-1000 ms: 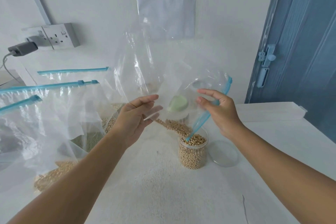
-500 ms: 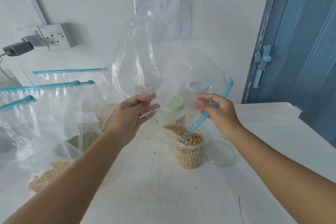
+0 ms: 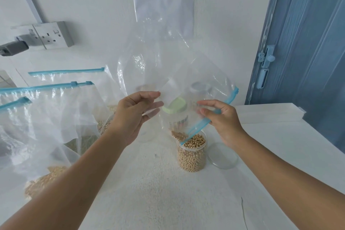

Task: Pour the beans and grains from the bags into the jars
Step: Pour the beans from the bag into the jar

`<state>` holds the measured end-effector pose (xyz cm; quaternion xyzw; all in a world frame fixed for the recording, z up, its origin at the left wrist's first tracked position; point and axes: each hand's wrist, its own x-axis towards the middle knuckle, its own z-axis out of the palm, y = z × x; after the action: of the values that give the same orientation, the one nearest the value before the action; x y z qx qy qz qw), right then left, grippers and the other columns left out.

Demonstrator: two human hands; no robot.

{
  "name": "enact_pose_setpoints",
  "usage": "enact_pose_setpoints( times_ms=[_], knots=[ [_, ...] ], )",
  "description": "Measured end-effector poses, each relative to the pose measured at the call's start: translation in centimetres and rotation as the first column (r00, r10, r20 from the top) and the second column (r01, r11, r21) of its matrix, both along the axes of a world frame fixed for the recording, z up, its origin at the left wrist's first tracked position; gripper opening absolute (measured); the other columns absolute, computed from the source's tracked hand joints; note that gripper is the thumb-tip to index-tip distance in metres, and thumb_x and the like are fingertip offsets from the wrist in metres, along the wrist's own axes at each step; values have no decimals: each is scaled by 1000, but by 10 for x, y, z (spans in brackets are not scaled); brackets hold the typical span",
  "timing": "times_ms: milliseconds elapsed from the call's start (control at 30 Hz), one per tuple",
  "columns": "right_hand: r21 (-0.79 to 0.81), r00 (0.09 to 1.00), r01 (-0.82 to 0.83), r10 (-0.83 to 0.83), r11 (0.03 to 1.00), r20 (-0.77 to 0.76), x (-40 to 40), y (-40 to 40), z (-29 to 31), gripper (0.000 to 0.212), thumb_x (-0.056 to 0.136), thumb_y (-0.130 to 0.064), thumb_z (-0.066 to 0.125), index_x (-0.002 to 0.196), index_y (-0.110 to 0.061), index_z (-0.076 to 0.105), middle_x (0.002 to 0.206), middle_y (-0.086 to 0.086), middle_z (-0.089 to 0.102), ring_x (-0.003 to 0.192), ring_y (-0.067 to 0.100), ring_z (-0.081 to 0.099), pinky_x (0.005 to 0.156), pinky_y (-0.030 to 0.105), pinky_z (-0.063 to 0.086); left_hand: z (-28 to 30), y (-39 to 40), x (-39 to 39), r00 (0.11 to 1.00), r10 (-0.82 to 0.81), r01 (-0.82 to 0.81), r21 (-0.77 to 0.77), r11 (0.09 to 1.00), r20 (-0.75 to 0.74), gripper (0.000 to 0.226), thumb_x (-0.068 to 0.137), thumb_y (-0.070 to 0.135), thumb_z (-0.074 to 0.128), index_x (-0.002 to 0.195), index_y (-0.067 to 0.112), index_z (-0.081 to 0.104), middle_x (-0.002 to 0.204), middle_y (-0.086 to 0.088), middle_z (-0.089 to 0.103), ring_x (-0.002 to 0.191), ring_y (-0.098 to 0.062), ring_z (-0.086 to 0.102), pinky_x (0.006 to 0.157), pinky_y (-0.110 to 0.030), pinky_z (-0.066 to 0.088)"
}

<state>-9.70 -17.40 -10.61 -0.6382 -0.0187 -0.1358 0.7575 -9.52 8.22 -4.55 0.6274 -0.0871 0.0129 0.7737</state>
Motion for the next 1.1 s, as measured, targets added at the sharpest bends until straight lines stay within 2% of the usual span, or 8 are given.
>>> enact_pose_setpoints(
  times_ms=[100, 300, 467, 633, 700, 833, 967, 1100],
  knots=[
    [14, 999, 30, -31, 999, 21, 0, -3, -1, 16, 96, -2, 70, 100, -14, 80, 111, 19, 74, 95, 21, 77, 83, 27, 61, 1, -2, -2, 999, 17, -17, -10, 1000, 44, 27, 102, -5, 56, 97, 10, 78, 117, -7, 76, 111, -32, 74, 101, -45, 56],
    [73, 999, 32, -33, 997, 5, -2, -3, -8, 17, 98, -2, 66, 101, -14, 78, 116, 15, 74, 100, 25, 77, 91, 33, 60, -3, -8, -5, 998, 10, -10, 14, 1000, 60, 26, 101, -4, 59, 107, 13, 78, 121, -4, 76, 116, -30, 72, 108, -48, 53],
    [129, 999, 50, -50, 990, 0, -3, -4, -11, 18, 98, 1, 66, 100, -11, 78, 114, 12, 74, 99, 28, 77, 88, 31, 61, -28, -8, -17, 995, -64, 61, 38, 997, 76, 45, 100, -3, 61, 130, 28, 71, 135, 17, 68, 137, -8, 56, 122, -41, 38],
    [87, 999, 54, -54, 995, -8, -4, -11, -11, 23, 99, 1, 64, 97, -16, 80, 104, 2, 78, 99, 26, 77, 90, 36, 61, -51, -14, -23, 971, -229, 234, 93, 968, -67, 41, 97, 1, 64, 126, 27, 75, 138, 12, 67, 134, -1, 56, 122, -39, 35],
    [66, 999, 51, -50, 997, -9, -4, -11, -12, 24, 99, 0, 64, 96, -18, 80, 103, 2, 78, 100, 25, 76, 91, 38, 61, -56, -24, -22, 971, -219, 226, 71, 972, -95, 37, 97, -1, 64, 123, 22, 77, 133, 7, 72, 130, -5, 61, 120, -38, 39],
    [94, 999, 36, -37, 995, 6, -4, -12, -13, 20, 99, 1, 63, 100, -11, 79, 109, 5, 78, 102, 28, 76, 90, 34, 62, -59, -36, -14, 987, -142, 145, 33, 989, -77, 30, 96, -2, 65, 113, 17, 81, 102, -3, 74, 106, -12, 67, 114, -41, 46],
    [100, 1000, 16, -18, 995, 15, -4, -14, -16, 20, 96, 0, 67, 108, -13, 78, 113, 3, 78, 107, 26, 75, 96, 36, 60, -49, -45, -11, 990, -127, 129, 32, 991, -56, 35, 98, -6, 62, 94, 21, 85, 111, -2, 78, 114, -26, 71, 110, -45, 51],
    [55, 1000, 9, -9, 998, 1, 0, -15, -22, 27, 88, -8, 79, 111, -22, 80, 123, -3, 75, 118, 20, 70, 104, 44, 55, -46, -51, -6, 992, -117, 119, 44, 992, -47, 28, 99, -6, 61, 97, 12, 82, 108, -7, 79, 113, -31, 72, 110, -48, 52]
  ],
)
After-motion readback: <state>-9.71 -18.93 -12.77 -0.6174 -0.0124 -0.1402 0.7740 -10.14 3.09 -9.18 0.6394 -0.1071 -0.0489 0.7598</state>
